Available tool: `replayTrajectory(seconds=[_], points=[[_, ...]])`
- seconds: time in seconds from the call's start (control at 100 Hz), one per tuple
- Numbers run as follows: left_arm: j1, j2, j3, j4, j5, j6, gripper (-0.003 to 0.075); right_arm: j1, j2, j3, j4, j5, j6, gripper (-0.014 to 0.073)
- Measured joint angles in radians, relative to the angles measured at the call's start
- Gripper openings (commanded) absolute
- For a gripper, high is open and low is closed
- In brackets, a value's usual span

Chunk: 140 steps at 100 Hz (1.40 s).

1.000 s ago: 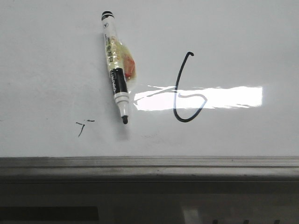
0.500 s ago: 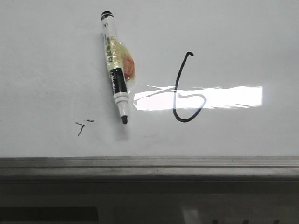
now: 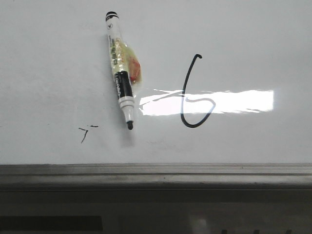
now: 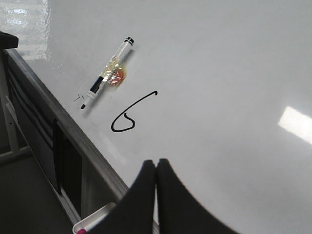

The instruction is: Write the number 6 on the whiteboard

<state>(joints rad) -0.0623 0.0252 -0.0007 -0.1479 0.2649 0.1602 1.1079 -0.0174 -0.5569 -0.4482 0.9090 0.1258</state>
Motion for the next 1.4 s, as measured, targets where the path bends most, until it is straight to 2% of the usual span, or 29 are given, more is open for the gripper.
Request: replayTrajectory(seconds=[0.74,0.88,1.0,1.12,1.19,1.309,1.399], points=[[0.0,0.0,0.0,0.0,0.0,0.0,-0.002,-0.001,0.0,0.009,0.0,0.0,0.0,-0.0043],[0.0,0.0,0.0,0.0,0.0,0.0,-0.002,-0.046,0.0,0.066,-0.038,-0.012,0.0,-0.0043],[0.0,0.0,0.0,0.0,0.0,0.0,-0.002,-0.165,0.007,0.132,-0.081,-0.107,0.0,-0.0043],[0.0,0.0,0.0,0.0,0.0,0.0,-0.002,-0.367,0.034,0.206,-0.069,-0.277,0.0,-0.0043],[0.0,0.0,0.0,0.0,0.0,0.0,-0.002,-0.505,0.046,0.257,-0.011,-0.384,0.002,-0.0043],[0.0,0.0,0.0,0.0,0.0,0.0,-0.002,-0.76,0.054,0.367,0.182,-0.551,0.002,-0.0043],[0.0,0.0,0.0,0.0,0.0,0.0,-0.002,-0.935,0.054,0.455,0.241,-0.658,0.002,-0.0043]])
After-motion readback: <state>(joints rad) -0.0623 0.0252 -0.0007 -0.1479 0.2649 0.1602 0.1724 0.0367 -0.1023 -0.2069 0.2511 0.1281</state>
